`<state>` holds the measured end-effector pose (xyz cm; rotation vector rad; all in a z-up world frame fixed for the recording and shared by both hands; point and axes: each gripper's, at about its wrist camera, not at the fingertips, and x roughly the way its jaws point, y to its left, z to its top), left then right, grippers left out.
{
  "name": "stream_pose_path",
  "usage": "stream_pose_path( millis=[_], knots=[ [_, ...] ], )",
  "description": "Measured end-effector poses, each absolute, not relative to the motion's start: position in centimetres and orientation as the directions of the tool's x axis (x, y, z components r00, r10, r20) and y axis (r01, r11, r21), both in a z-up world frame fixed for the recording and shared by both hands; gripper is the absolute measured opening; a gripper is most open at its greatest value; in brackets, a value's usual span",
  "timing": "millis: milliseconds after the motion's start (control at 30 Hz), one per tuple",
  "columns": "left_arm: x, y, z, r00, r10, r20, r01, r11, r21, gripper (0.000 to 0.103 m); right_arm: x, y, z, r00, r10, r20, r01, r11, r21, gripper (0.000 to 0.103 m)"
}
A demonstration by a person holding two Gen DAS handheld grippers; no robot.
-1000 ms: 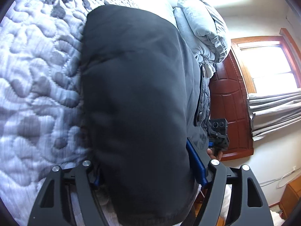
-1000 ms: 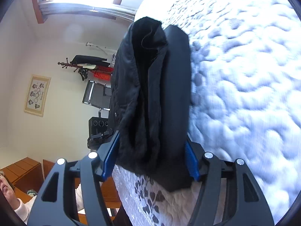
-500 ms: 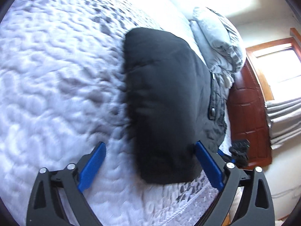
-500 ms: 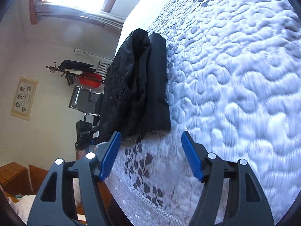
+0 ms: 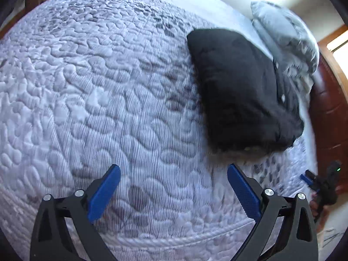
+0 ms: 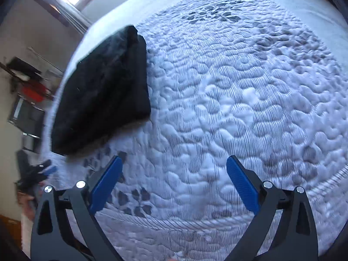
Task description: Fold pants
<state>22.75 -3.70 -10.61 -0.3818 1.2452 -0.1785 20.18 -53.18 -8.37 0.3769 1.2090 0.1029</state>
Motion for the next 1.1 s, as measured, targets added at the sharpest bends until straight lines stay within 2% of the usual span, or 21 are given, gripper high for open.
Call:
stream_pose_path(
  millis=[100,333,567,800,1100],
  knots=[
    [21.6,-5.7,-10.7,0.293,-0.232,-0.927,-0.059,0.964,-0.26,0.099,19.2,-50.8,-8.5,0.351,0.202,-0.914,0.117,0.959,0.257,0.098],
    [19.5,-8.8,-11.4,0.275,-0.079,-0.958,-0.116,0.987,-0.114,0.099,17.6,-44.6,-9.2,0.322,0.073,-0.944,0.068,0.993,0.1,0.099],
    [18.0,-11.2,-10.4,0.278,-0.163,-0.947,-0.103,0.975,-0.198,0.099,16.5,-40.7,-9.5,0.315,0.036,-0.948,0.044,0.998,0.053,0.099],
    [16.8,-12.0,-6.6,0.352,-0.167,-0.921,-0.109,0.97,-0.218,0.099,16.2,-39.7,-5.3,0.38,0.0,-0.925,0.029,1.0,0.012,0.099],
    [16.5,-13.0,-0.7,0.459,-0.069,-0.886,-0.03,0.995,-0.094,0.099,14.9,-39.0,2.1,0.5,-0.012,-0.866,-0.015,1.0,-0.022,0.099]
  ],
)
